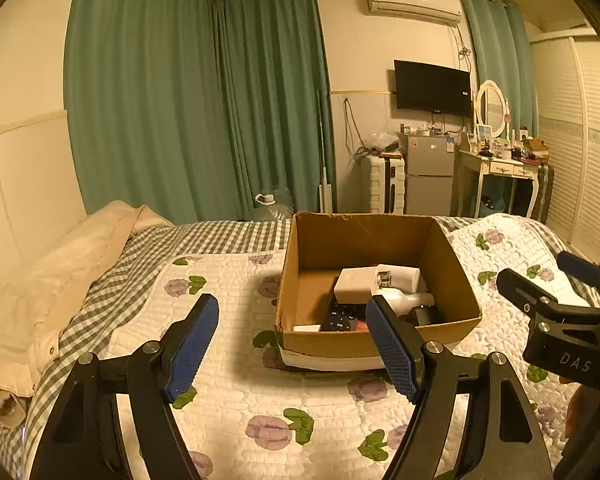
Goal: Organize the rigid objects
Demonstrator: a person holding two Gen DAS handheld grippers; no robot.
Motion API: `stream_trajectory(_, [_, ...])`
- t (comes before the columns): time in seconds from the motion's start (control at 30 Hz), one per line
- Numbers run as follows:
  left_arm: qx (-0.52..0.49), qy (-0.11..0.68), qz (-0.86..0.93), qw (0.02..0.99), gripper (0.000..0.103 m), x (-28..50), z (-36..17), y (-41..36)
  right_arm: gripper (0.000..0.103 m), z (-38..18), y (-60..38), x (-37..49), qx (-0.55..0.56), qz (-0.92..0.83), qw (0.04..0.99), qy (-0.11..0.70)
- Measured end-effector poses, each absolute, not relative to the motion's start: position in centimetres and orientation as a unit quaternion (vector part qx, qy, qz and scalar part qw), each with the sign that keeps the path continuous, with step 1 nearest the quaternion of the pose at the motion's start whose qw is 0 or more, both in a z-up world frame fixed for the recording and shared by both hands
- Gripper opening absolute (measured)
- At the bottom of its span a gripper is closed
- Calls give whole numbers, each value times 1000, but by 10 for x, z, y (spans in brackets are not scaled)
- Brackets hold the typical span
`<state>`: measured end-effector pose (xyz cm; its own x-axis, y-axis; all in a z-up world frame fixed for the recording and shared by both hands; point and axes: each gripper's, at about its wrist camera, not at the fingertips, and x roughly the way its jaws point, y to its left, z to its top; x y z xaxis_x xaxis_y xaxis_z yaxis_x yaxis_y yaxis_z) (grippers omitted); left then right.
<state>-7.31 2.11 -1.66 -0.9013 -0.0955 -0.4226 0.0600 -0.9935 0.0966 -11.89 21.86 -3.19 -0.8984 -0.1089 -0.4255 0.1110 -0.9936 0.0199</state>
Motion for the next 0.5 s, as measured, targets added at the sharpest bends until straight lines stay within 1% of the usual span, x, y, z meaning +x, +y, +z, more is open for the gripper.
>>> stream_trajectory(0.5, [228, -35, -973, 35, 79, -75, -21, 19, 103, -34, 221, -122, 224, -973, 52, -2])
